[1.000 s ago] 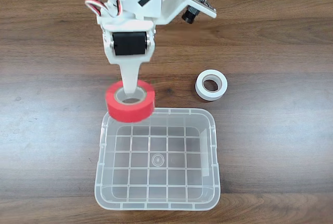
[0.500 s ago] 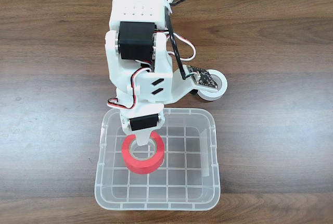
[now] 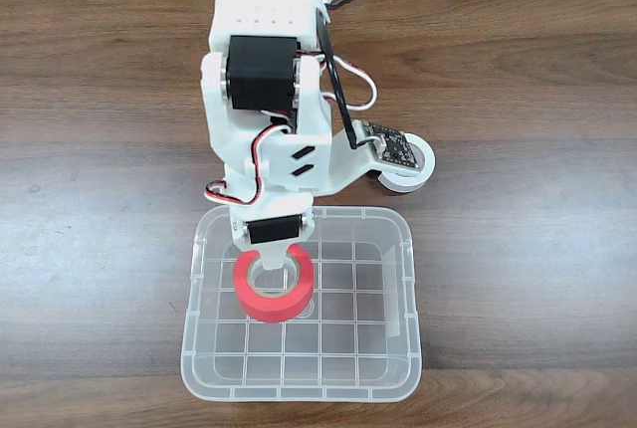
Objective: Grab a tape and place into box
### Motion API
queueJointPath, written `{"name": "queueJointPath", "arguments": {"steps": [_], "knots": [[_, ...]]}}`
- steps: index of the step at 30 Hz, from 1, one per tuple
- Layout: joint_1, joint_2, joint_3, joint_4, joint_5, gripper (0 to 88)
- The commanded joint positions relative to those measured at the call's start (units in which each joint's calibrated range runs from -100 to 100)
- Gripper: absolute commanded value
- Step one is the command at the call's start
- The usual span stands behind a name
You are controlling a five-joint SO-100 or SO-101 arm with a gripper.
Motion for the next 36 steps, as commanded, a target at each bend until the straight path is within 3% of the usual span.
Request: {"name": "queueJointPath", "arguments": {"steps": [1, 6, 13, 19, 29, 33, 36], "knots": [[-0.1, 0.36, -6.67, -1.07, -0.17, 1.2], [-0.17, 0.76, -7.02, -0.81, -0.01, 2.1], [-0.17, 0.68, -7.02, -0.47, 0.2, 13.8], [0.05, 0.2, -7.02, 0.04, 0.2, 13.4], [0.56, -10.18, -16.48, 11.0, 0.14, 12.6], [1.29, -19.11, -13.68, 12.46, 0.25, 3.2], [2.1, -26.91, -5.88, 12.46, 0.25, 1.2]]}}
